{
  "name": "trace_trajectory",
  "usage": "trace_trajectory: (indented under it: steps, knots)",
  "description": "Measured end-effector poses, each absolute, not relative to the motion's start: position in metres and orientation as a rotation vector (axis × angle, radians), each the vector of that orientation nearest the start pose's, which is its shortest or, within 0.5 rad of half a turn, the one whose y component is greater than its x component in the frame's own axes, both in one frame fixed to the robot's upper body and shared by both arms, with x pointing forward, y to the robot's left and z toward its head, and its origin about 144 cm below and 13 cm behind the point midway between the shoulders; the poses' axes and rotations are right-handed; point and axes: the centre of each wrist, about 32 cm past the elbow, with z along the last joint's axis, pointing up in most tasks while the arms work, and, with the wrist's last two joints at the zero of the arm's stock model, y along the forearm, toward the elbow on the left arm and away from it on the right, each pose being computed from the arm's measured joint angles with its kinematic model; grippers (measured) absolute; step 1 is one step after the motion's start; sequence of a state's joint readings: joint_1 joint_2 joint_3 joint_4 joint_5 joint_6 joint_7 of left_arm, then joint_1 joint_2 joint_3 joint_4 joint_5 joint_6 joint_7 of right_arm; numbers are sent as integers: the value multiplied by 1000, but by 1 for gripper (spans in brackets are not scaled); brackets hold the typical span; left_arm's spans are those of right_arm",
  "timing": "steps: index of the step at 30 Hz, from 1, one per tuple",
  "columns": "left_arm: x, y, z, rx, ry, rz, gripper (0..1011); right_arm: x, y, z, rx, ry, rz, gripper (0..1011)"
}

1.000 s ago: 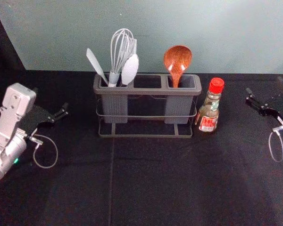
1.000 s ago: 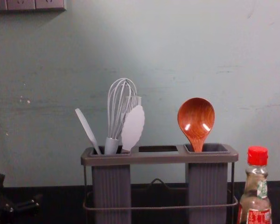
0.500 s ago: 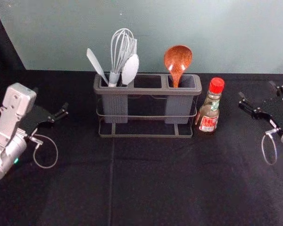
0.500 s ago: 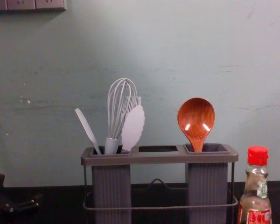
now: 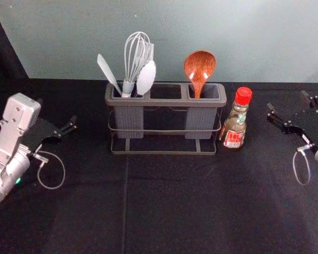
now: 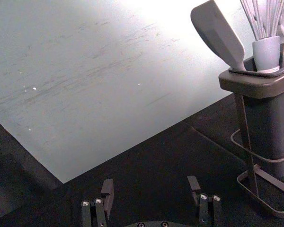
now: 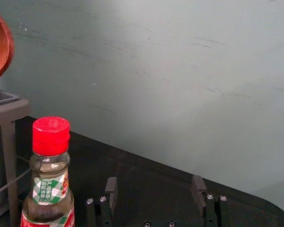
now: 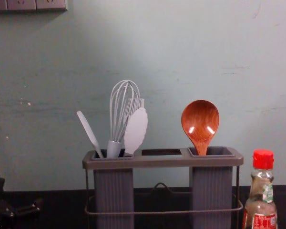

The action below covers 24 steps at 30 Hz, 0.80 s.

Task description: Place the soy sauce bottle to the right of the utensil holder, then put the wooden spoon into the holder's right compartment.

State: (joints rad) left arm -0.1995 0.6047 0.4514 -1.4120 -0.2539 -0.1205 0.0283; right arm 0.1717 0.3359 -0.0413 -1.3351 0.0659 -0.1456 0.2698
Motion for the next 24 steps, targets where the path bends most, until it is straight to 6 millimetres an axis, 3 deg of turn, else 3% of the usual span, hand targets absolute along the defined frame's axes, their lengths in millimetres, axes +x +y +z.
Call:
trace_trajectory:
  steps: [24]
  knots:
    - [489,310,1140,304,-285,1248,1011,505,-338,1146,-184,-244,-1303,1002]
